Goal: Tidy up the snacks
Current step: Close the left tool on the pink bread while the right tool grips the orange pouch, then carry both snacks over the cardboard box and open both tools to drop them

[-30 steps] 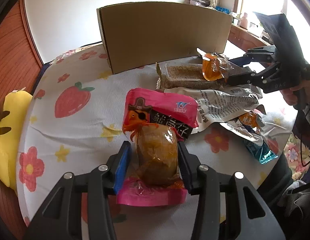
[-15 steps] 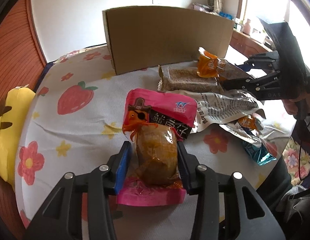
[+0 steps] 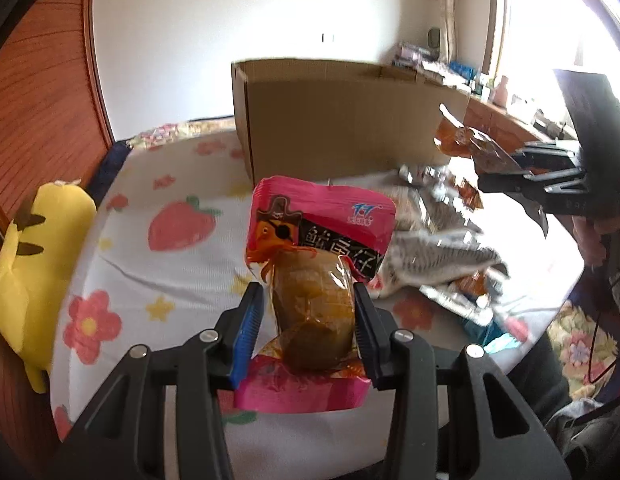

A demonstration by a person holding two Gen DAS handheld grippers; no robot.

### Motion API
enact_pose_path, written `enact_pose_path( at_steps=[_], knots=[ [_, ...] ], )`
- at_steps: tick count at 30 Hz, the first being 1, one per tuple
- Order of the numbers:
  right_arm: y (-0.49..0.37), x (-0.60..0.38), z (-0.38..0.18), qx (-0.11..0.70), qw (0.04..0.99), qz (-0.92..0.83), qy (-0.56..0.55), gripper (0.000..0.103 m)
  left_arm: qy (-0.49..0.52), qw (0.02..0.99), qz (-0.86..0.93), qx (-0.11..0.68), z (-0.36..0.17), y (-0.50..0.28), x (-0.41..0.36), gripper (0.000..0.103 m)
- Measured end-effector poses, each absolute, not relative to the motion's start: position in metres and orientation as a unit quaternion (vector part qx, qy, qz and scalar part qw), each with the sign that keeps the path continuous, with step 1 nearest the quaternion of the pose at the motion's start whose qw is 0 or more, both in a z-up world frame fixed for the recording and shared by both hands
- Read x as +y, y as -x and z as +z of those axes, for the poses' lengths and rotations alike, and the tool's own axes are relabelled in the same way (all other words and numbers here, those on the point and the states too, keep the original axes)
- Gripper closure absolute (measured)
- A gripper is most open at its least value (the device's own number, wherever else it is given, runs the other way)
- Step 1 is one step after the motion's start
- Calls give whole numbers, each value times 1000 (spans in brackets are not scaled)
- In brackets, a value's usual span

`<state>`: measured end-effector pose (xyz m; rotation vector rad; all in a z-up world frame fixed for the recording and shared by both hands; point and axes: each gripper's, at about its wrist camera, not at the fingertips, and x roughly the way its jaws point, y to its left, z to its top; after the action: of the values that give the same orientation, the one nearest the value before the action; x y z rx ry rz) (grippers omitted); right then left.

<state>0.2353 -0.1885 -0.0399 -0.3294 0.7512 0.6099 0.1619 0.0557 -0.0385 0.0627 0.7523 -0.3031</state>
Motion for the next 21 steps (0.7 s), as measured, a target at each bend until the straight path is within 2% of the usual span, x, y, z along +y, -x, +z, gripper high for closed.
enact_pose_path(
  at_steps=[21],
  knots=[
    [-205,-227,-11,324,904,266,87,63,-13,941,-142,305,3,-186,32,60]
  ],
)
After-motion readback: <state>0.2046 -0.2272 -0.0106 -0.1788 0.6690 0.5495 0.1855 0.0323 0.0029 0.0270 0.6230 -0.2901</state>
